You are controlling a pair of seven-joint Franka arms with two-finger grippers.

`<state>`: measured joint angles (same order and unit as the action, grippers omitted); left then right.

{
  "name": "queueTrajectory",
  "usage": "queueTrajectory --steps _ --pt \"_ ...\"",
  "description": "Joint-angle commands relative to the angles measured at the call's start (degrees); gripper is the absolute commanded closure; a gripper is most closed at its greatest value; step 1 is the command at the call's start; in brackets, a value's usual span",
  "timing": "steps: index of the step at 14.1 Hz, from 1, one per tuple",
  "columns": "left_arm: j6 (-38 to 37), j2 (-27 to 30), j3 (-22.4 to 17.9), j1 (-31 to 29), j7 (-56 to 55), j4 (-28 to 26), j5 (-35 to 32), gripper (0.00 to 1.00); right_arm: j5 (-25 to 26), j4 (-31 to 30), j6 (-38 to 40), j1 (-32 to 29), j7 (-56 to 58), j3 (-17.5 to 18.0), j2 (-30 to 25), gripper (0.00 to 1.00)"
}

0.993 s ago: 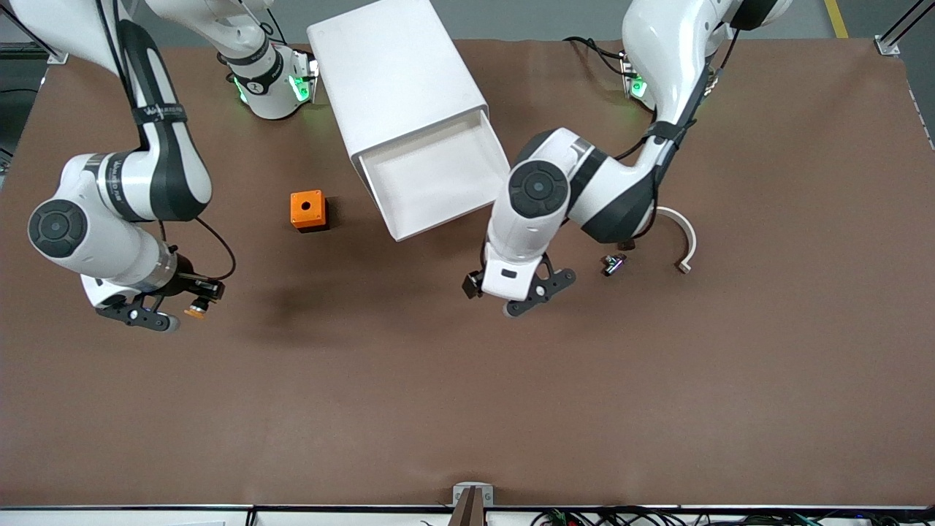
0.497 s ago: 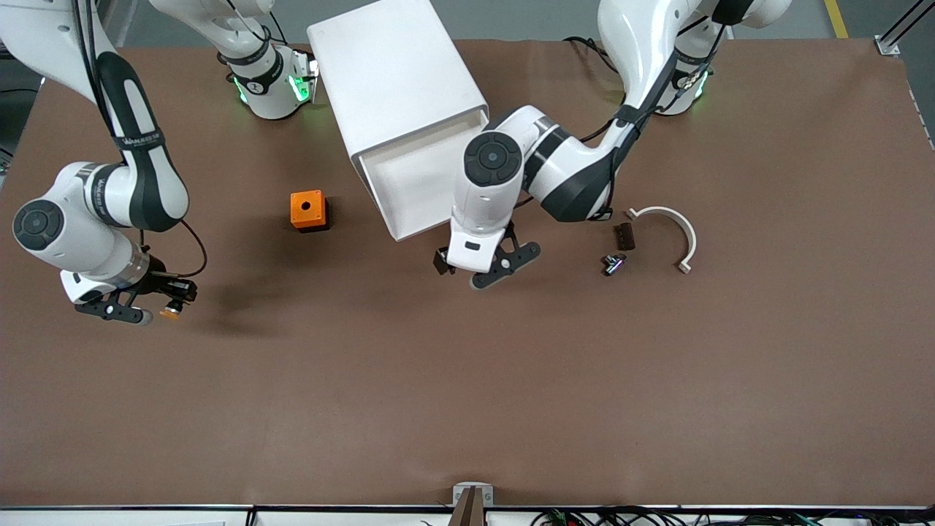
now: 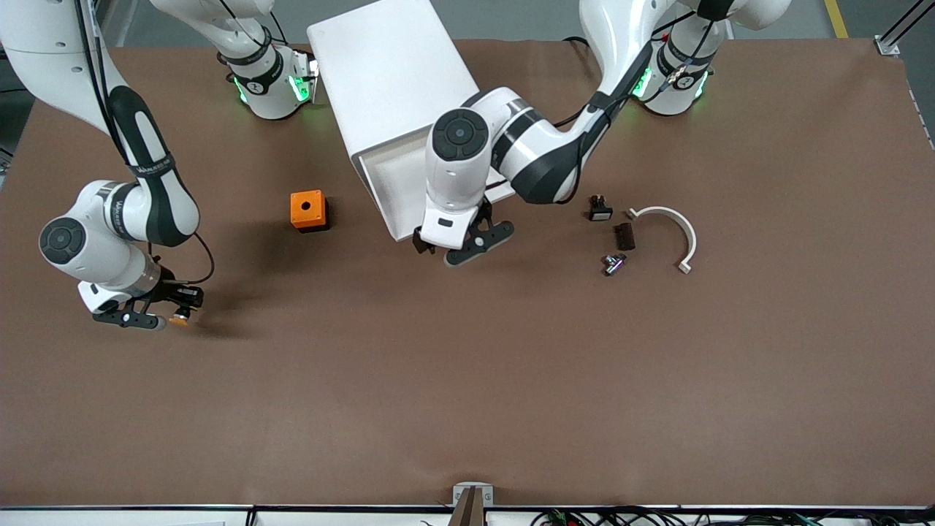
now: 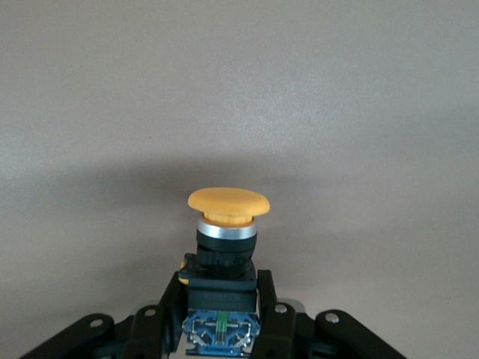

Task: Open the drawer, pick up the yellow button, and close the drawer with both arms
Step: 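Push the drawer shut with the left gripper while the right gripper sets the button down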

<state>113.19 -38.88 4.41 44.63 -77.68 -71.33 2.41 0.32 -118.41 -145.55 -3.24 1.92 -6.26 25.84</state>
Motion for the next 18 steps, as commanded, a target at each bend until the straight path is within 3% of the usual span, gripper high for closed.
queueTrajectory --steps 1,8,12,13,14,18 --pt "-0.25 -0.06 -0.27 1.33 -1.15 -0.65 2.07 0.00 0.74 0.20 -1.32 -1.95 1.86 1.07 0.71 1.00" --pt "-4.47 0.03 -0.27 2.92 -1.24 -1.09 12.26 0.00 0.04 0.81 -1.32 -2.21 1.42 1.07 2.64 1.00" --pt "-4.47 0.12 -0.27 3.45 -2.29 -1.00 13.50 0.00 0.04 0.81 -1.41 -2.21 1.60 1.16 3.26 1.00" --pt "-4.47 0.12 -0.27 3.80 -4.39 -1.09 13.50 0.00 0.04 0.81 -1.32 -2.21 1.68 1.16 3.26 0.81" --pt "-4.47 0.03 -0.19 4.06 -5.10 -1.09 13.50 0.00 -0.05 0.90 -1.41 -2.21 1.69 1.16 3.26 0.01" --pt "-4.47 0.21 -0.19 4.15 -5.20 -1.00 18.85 0.00 0.30 1.52 0.25 -1.77 2.56 1.07 2.21 0.00"
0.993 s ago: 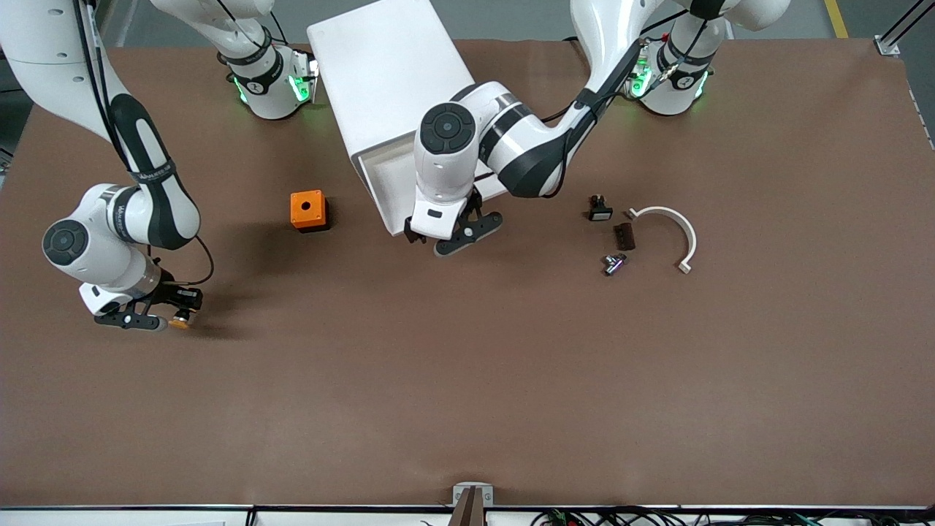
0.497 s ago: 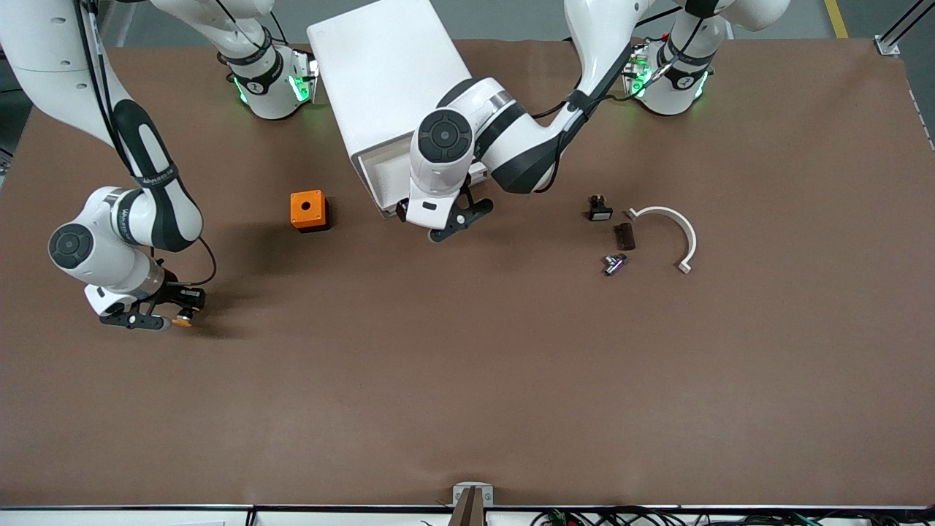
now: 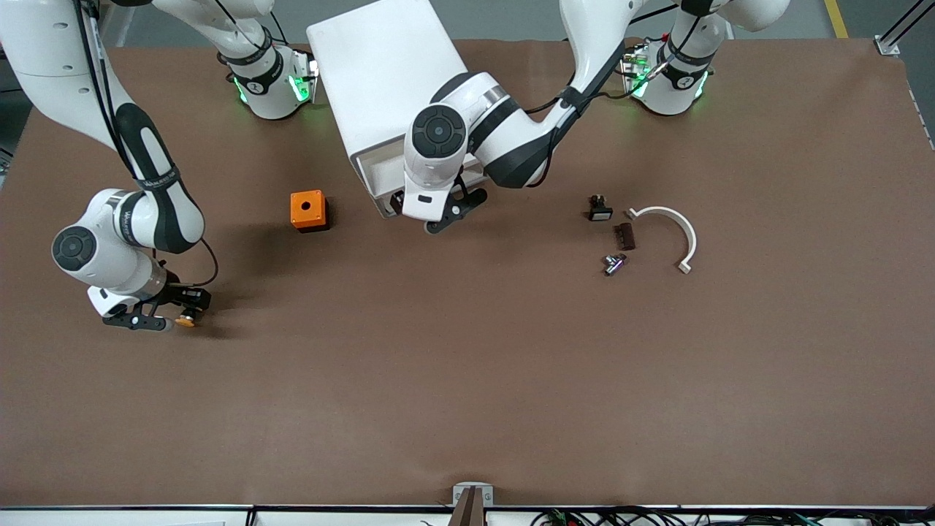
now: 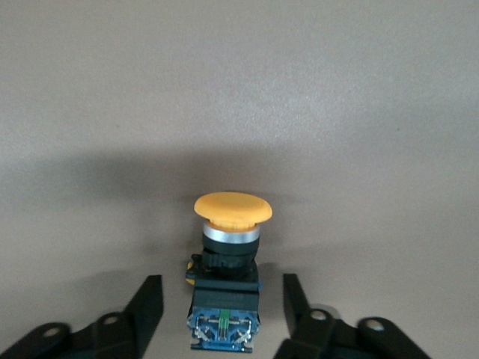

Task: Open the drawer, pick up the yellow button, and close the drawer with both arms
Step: 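Push the drawer shut with the left gripper while the right gripper sets the button down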

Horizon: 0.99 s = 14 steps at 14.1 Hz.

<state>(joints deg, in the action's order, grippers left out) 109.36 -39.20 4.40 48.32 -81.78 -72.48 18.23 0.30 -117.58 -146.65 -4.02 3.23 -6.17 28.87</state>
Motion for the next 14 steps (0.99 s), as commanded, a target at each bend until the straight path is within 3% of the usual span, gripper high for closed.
queueTrajectory --steps 1,4,10,14 --pt "-0.64 0.44 -0.18 0.45 -1.10 0.14 4.34 0.00 0.32 1.64 4.24 -0.99 2.29 0.99 -2.57 0.00" --pt "-0.64 0.36 -0.18 0.81 -1.19 0.14 5.93 0.00 0.06 6.12 20.65 -1.08 2.22 1.08 -8.89 0.00" --pt "-0.64 -0.17 -0.18 2.83 -3.74 -0.47 6.03 0.00 0.14 7.00 42.39 -0.73 1.86 1.16 -27.70 0.00" --pt "-0.64 -0.17 -0.26 4.05 -4.88 -0.91 6.03 0.00 0.76 17.61 55.65 -0.47 1.95 1.52 -29.66 0.00"
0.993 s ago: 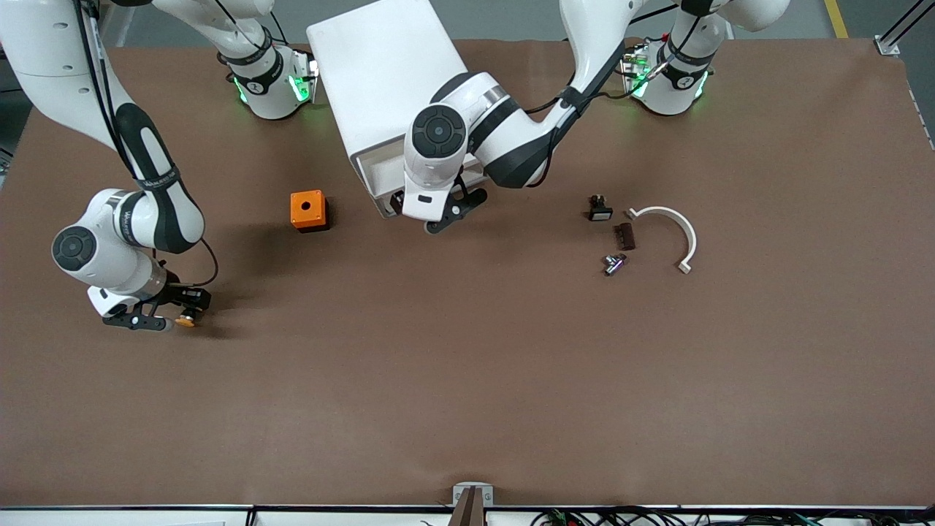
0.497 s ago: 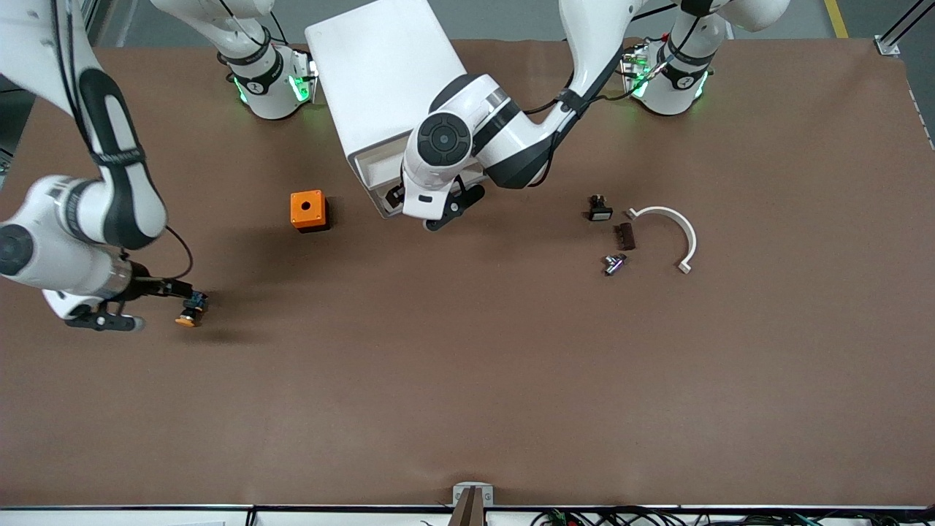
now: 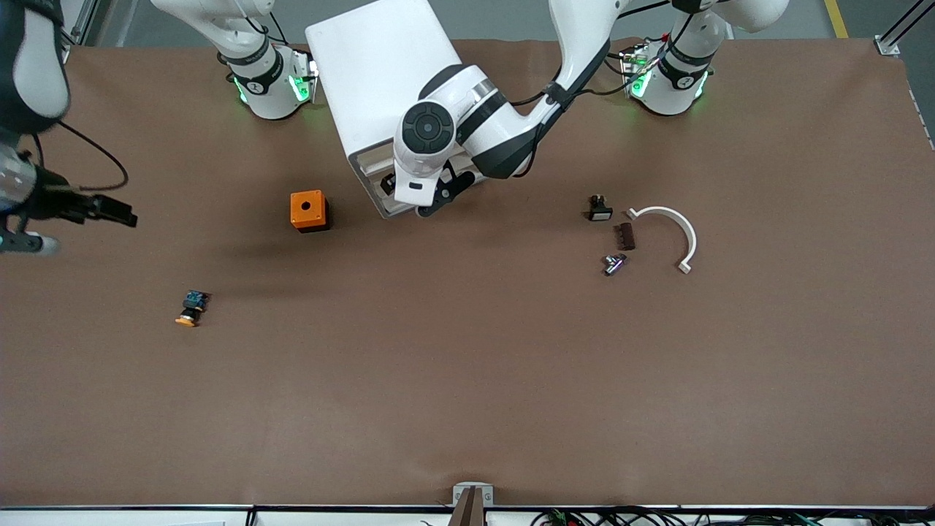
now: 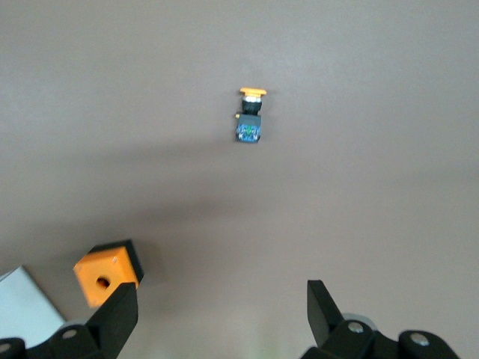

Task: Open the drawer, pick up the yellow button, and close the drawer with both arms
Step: 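Withdraw the right gripper while the left gripper finishes closing the drawer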

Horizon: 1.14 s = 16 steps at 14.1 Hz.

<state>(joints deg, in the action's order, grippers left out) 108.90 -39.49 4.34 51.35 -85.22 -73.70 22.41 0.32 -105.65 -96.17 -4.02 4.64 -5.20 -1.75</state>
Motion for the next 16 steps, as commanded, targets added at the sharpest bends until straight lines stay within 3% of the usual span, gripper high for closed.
queueTrajectory --steps 1,7,10,14,16 --pt "-0.17 0.03 -0.21 1.04 -1.44 0.22 1.85 0.00 0.82 8.33 8.16 -0.46 0.55 0.54 0.96 0.00" --pt "-0.17 0.03 -0.12 1.74 -2.67 0.13 3.51 0.00 0.65 14.50 16.61 -0.81 0.37 0.10 0.87 0.00" --pt "-0.17 0.03 -0.12 1.74 -2.67 0.13 4.31 0.00 0.65 21.97 20.49 -1.33 0.37 0.10 2.36 0.00" --pt "-0.17 0.29 -1.17 0.95 -1.09 0.31 2.91 0.00 0.81 22.34 22.76 -0.11 0.20 0.45 2.10 0.00" --pt "-0.17 0.29 -2.31 -0.63 -0.91 0.74 -1.46 0.00 0.21 22.33 25.75 0.33 -0.42 0.45 2.10 0.00"
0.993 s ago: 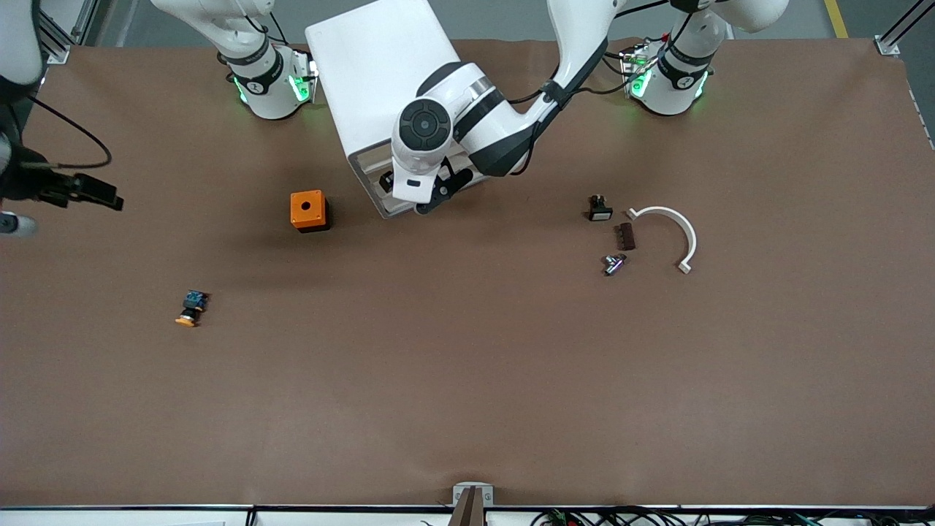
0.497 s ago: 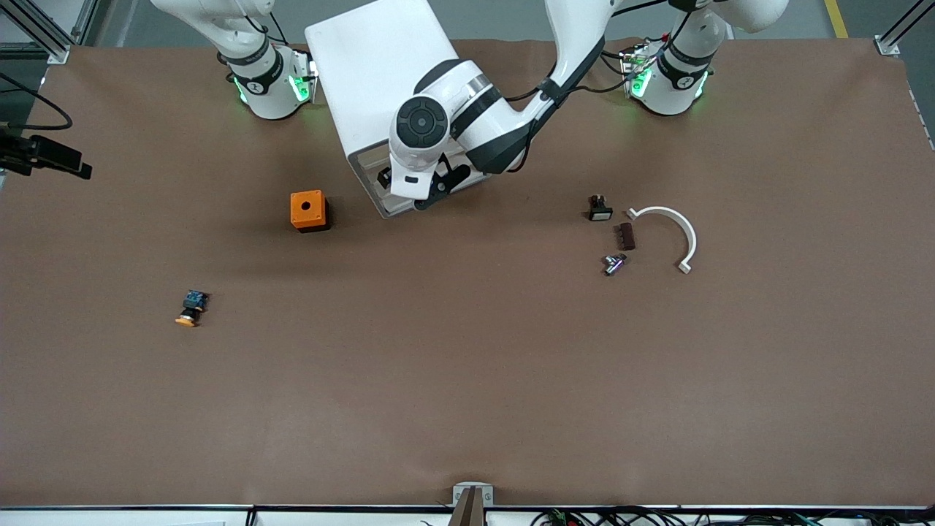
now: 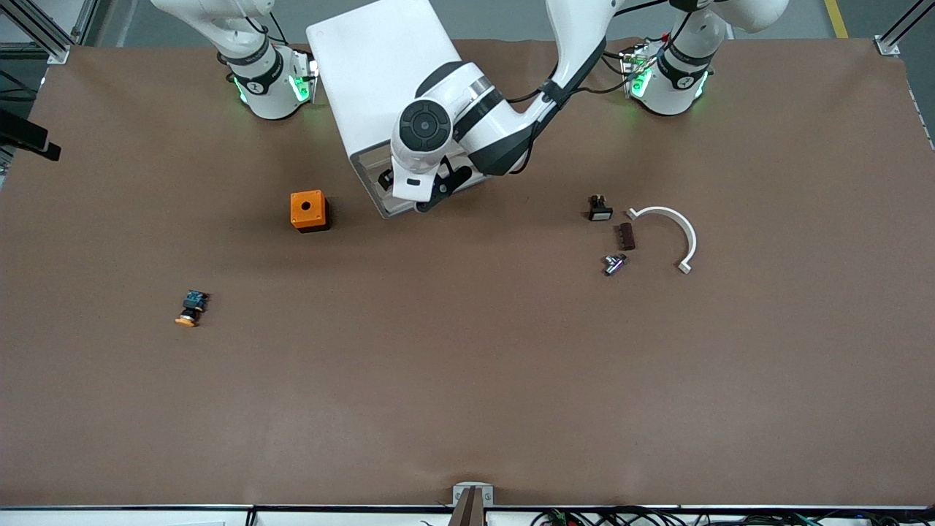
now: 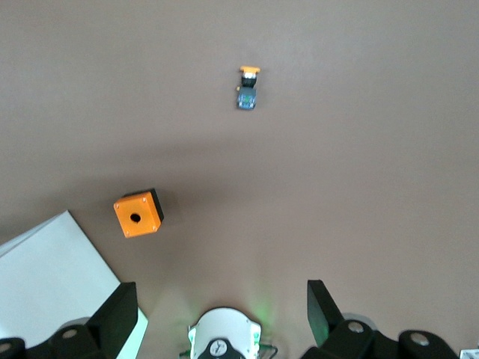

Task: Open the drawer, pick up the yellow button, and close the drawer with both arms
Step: 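Withdraw the right gripper while the left gripper finishes closing the drawer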

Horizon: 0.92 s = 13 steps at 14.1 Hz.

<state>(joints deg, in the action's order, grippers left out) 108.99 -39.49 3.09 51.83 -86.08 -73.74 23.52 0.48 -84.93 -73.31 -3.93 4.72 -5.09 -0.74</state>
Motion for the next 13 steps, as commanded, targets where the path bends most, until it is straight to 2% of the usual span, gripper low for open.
queueTrajectory --steps 1,3,7,10,13 --pt "-0.18 0.38 -1.94 -2.16 0.38 1.23 -4.86 0.00 0.22 1.70 3.78 0.41 -0.50 0.43 1.01 0.00" --pt "-0.09 1.52 -4.30 -4.53 3.27 1.67 -5.94 0.00 0.14 1.79 3.53 1.29 -0.50 0.43 0.83 0.00" --pt "-2.10 8.97 -11.77 -7.87 10.47 1.23 -8.56 0.00 -0.30 1.88 -0.32 1.82 -0.50 0.52 0.31 0.00" --pt "-9.56 12.85 -12.23 -12.00 18.29 1.06 -13.31 0.00 -0.65 0.57 -0.60 1.65 -0.50 0.25 -0.31 0.00" --pt "-17.64 17.33 -11.97 -17.62 28.74 1.05 -14.90 0.00 -0.92 -6.80 -6.38 2.26 -0.50 0.08 -5.48 0.00"
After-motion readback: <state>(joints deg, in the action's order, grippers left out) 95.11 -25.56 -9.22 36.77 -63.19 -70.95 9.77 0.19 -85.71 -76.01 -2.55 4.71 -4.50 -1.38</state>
